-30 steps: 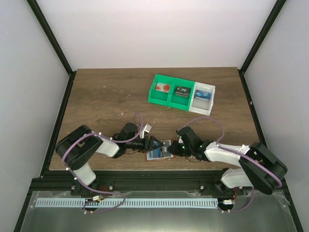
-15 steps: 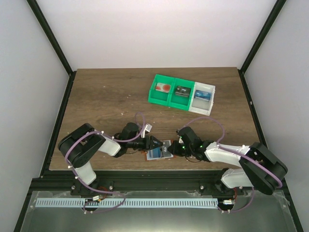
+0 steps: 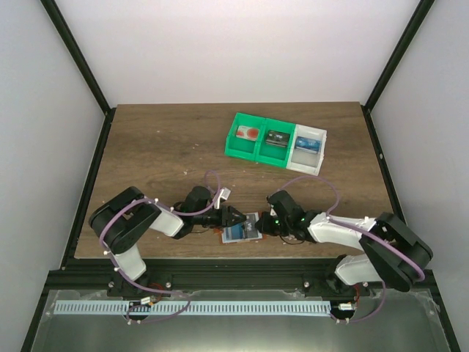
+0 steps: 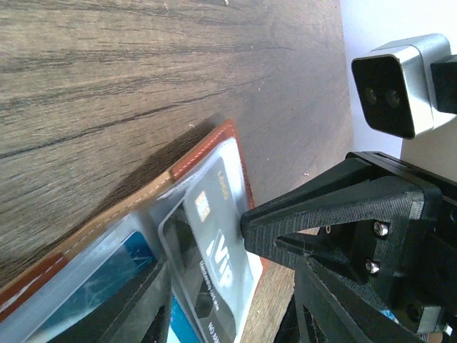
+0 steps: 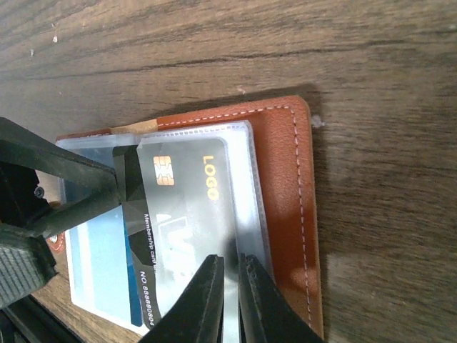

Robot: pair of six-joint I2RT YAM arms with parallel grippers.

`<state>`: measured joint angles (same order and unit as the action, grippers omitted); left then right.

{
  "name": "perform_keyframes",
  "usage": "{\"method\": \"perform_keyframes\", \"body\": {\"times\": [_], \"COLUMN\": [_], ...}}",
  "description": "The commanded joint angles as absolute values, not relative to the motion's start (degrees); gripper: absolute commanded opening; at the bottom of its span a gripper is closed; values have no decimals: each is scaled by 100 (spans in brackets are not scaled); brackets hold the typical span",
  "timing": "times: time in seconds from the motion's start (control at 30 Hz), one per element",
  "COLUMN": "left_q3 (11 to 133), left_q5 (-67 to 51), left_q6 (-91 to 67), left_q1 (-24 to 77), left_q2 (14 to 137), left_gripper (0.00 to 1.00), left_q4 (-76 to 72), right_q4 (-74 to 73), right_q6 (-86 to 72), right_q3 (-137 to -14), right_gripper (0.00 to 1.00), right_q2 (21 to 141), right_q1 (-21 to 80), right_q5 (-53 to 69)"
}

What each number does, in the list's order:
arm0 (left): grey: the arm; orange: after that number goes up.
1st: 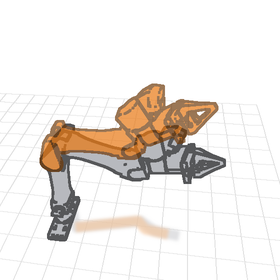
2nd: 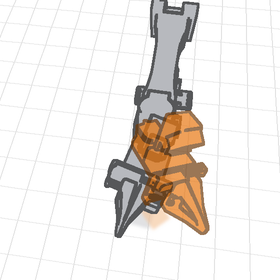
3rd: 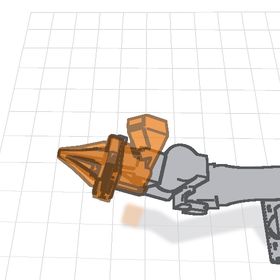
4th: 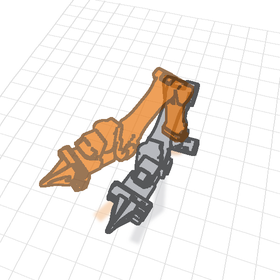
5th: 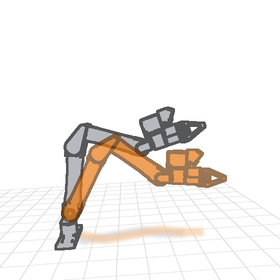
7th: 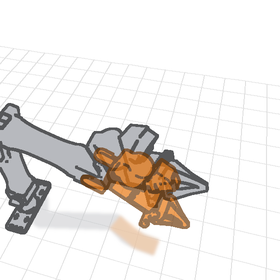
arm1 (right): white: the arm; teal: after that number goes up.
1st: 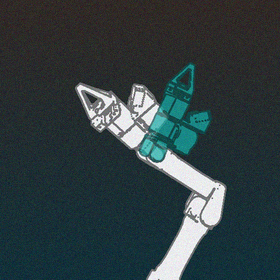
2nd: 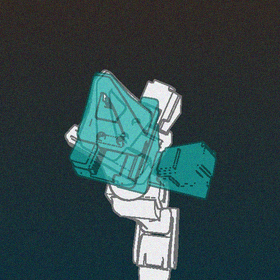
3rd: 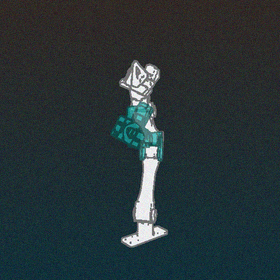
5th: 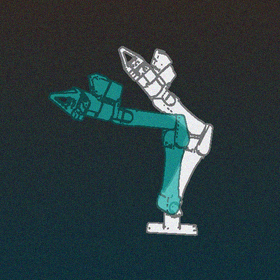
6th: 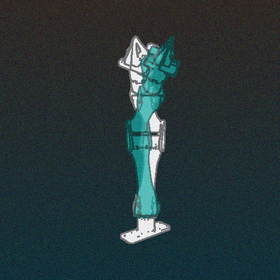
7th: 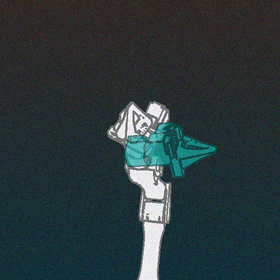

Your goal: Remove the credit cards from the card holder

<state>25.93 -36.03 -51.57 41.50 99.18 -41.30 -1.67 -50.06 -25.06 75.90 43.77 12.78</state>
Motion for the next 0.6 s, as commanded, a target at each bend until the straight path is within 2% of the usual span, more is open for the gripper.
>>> {"method": "perform_keyframes", "body": {"times": [0.0, 0.57], "left_q3": [2614, 2623], "left_q5": [-3497, -3553], "left_q6": [-5027, -5127], "left_q1": [4141, 4170], "left_q2": [10112, 10241], "left_gripper": [49, 38], "left_q4": [-4127, -4264], "right_q4": [-192, 66], "right_q6": [-5063, -5161], "right_q3": [-2548, -2186], "right_gripper": [8, 6], "right_q2": [7871, 7856], "right_q1": [4421, 4421], "right_q5": [1218, 1342]}}
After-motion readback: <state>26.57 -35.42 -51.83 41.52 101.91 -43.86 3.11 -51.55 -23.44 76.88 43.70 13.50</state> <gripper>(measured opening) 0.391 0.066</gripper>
